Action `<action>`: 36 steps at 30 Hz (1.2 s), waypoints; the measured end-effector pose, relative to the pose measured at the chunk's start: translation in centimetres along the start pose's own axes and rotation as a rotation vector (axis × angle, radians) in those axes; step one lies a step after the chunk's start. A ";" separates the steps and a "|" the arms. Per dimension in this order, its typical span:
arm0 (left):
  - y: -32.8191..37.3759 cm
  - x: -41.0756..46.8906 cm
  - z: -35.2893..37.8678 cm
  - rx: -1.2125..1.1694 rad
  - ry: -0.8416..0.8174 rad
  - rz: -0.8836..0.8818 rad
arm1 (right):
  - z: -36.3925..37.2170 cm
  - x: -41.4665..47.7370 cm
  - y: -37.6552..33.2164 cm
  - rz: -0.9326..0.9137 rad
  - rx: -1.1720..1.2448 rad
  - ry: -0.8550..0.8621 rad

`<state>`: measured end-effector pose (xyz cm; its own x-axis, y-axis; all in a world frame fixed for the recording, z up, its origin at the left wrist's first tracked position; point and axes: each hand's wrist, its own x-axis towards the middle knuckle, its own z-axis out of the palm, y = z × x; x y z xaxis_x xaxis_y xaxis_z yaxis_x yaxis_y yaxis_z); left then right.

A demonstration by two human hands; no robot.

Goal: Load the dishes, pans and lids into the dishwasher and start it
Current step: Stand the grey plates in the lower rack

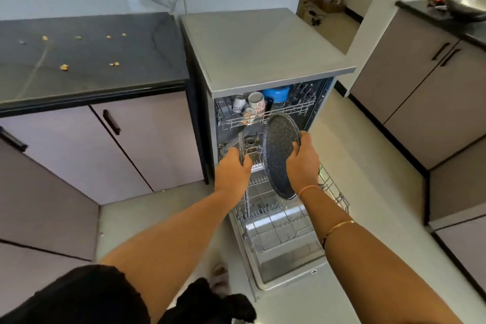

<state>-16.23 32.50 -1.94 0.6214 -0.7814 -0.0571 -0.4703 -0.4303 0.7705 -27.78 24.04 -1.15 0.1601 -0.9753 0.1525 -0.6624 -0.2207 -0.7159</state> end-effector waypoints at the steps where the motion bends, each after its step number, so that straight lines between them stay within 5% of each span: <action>1: -0.2 0.6 0.6 0.010 -0.012 -0.011 | 0.4 0.5 0.9 0.026 -0.003 -0.010; 14: -3.9 12.2 8.4 -0.006 -0.235 -0.185 | 6.5 10.4 8.6 0.157 -0.109 -0.103; 20: -7.0 16.3 15.7 -0.037 -0.175 -0.315 | 12.9 15.1 14.4 0.137 -0.146 -0.202; 28: -14.2 19.9 25.7 -0.048 -0.064 -0.281 | 21.0 20.7 25.6 0.151 -0.470 -0.376; 36: -18.0 21.2 32.5 -0.161 0.016 -0.302 | 25.7 23.5 29.5 0.051 -0.410 -0.445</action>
<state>-14.91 9.02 -37.65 0.7278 -0.6220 -0.2888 -0.1595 -0.5632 0.8108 -24.78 -5.02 -36.24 0.3524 -0.9051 -0.2381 -0.8914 -0.2471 -0.3800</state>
